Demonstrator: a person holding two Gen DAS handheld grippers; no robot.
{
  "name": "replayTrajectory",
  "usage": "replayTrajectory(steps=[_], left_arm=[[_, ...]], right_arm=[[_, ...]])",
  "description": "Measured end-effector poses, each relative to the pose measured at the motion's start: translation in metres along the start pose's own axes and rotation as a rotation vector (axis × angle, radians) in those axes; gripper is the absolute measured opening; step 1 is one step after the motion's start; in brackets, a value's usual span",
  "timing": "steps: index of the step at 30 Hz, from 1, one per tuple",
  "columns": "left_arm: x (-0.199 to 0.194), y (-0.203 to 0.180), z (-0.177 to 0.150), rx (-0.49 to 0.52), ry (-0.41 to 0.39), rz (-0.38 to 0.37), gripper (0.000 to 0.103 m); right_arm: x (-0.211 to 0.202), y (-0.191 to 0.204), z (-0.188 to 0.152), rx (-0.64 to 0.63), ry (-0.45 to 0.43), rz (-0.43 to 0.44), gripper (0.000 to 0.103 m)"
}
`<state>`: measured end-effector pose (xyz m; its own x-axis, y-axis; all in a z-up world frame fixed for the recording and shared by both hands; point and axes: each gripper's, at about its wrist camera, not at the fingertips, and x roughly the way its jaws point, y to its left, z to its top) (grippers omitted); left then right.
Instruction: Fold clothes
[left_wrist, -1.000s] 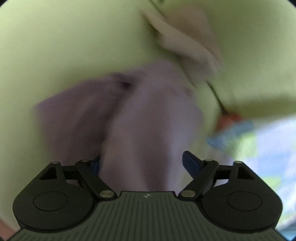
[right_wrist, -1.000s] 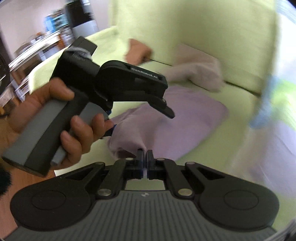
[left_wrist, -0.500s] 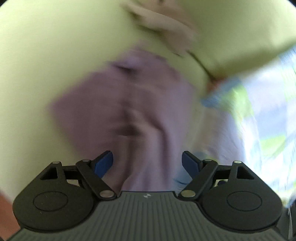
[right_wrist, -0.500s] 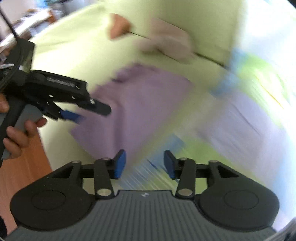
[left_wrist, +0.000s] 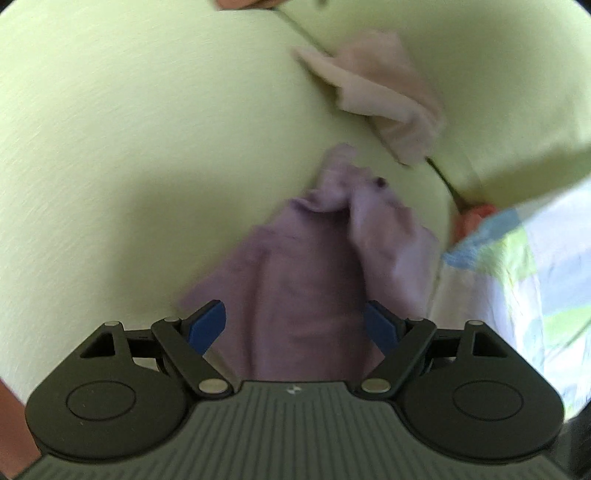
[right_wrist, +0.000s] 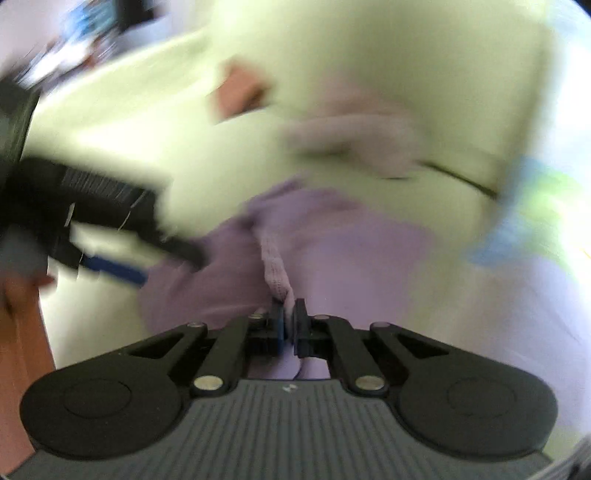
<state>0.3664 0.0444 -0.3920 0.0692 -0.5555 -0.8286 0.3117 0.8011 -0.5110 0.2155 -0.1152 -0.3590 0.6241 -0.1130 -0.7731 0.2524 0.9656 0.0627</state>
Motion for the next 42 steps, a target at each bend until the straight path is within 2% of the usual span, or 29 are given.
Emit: replayTrajectory(steps=[3,5,7,9,11,13,14,19,21,23,26,27,30,32,34,38,42], left_arm=[[0.02,-0.01,0.001,0.027,0.028,0.035,0.084],[0.034,-0.02,-0.001,0.079,0.025,0.09,0.085],[0.036,-0.031,-0.004,0.133,0.004,0.134,0.085],[0.035,-0.036,-0.009,0.173,-0.006,0.161,0.083],[0.036,-0.041,-0.016,0.226,-0.014,0.185,0.077],[0.037,-0.045,-0.019,0.255,-0.026,0.189,0.062],[0.037,-0.045,-0.02,0.261,-0.03,0.196,0.058],[0.031,-0.034,-0.015,0.221,-0.042,0.212,0.037],[0.024,-0.031,-0.013,0.21,-0.046,0.222,0.037],[0.015,-0.032,-0.009,0.227,-0.063,0.198,0.038],[0.007,-0.04,0.004,0.273,-0.09,0.146,0.049],[0.008,-0.042,0.007,0.289,-0.093,0.143,0.05],[0.022,-0.055,0.023,0.364,-0.076,0.126,0.05],[0.039,-0.072,0.039,0.413,-0.06,0.082,0.05],[0.058,-0.087,0.053,0.45,-0.043,0.059,0.05],[0.092,-0.099,0.075,0.478,-0.012,0.095,0.05],[0.108,-0.098,0.09,0.477,0.01,0.092,0.051]], right_arm=[[-0.038,-0.051,-0.01,0.168,0.046,-0.136,0.002],[-0.049,-0.088,-0.027,0.325,0.142,-0.219,0.002],[-0.053,-0.101,-0.04,0.385,0.197,-0.259,0.006],[-0.051,-0.107,-0.048,0.394,0.27,-0.282,0.008],[-0.055,-0.104,-0.047,0.389,0.262,-0.286,0.016],[-0.061,-0.099,-0.043,0.375,0.237,-0.292,0.039],[-0.066,-0.097,-0.043,0.359,0.213,-0.297,0.041],[-0.071,-0.097,-0.032,0.316,0.11,-0.167,0.05],[-0.058,-0.101,-0.023,0.289,0.094,-0.14,0.051],[-0.044,-0.109,-0.013,0.287,0.09,-0.141,0.051],[-0.039,-0.116,-0.009,0.315,0.076,-0.124,0.052],[-0.036,-0.118,-0.008,0.324,0.067,-0.111,0.054],[-0.021,-0.117,-0.006,0.304,0.052,-0.086,0.054],[-0.015,-0.121,-0.001,0.279,0.025,-0.079,0.053],[-0.008,-0.125,0.005,0.27,0.01,-0.07,0.046],[0.018,-0.136,0.023,0.254,0.021,-0.061,0.044],[0.034,-0.145,0.025,0.279,0.037,-0.055,0.044]])
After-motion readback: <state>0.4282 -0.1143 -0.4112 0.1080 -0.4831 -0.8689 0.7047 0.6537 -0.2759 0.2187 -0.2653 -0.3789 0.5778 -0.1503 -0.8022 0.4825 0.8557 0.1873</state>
